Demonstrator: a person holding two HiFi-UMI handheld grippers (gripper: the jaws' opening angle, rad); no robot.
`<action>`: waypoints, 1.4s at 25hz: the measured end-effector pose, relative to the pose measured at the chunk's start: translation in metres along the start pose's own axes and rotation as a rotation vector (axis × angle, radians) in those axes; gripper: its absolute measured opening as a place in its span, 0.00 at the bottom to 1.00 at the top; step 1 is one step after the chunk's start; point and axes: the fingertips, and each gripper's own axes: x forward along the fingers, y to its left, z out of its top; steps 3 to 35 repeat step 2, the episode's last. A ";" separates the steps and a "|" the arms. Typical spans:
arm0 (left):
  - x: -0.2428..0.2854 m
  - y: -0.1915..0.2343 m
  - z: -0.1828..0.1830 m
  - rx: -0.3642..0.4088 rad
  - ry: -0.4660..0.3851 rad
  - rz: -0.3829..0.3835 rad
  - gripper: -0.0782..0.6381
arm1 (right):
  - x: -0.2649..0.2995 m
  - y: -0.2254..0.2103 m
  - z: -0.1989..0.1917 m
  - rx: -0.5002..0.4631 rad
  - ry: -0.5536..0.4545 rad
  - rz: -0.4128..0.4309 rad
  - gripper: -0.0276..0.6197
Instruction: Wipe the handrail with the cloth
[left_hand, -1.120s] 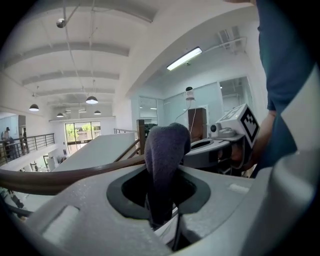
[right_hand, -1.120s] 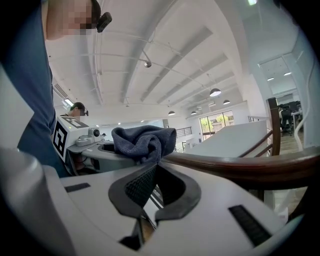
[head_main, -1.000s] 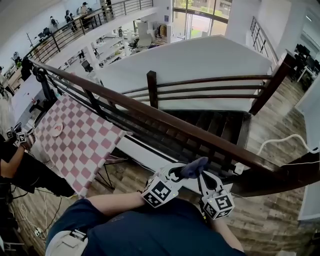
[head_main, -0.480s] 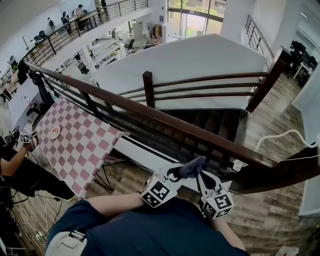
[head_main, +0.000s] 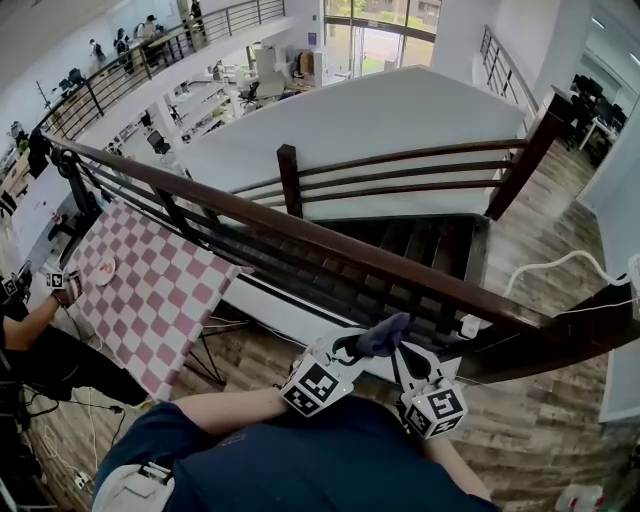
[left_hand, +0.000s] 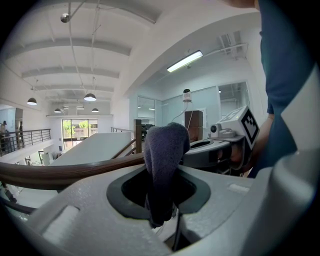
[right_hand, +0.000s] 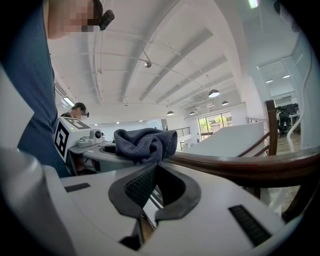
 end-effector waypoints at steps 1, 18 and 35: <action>0.000 -0.001 0.000 0.000 -0.001 0.000 0.23 | -0.001 0.000 0.000 0.001 -0.001 0.000 0.06; 0.000 -0.001 0.001 -0.001 -0.002 -0.001 0.23 | -0.002 0.001 0.001 0.002 -0.002 -0.001 0.06; 0.000 -0.001 0.001 -0.001 -0.002 -0.001 0.23 | -0.002 0.001 0.001 0.002 -0.002 -0.001 0.06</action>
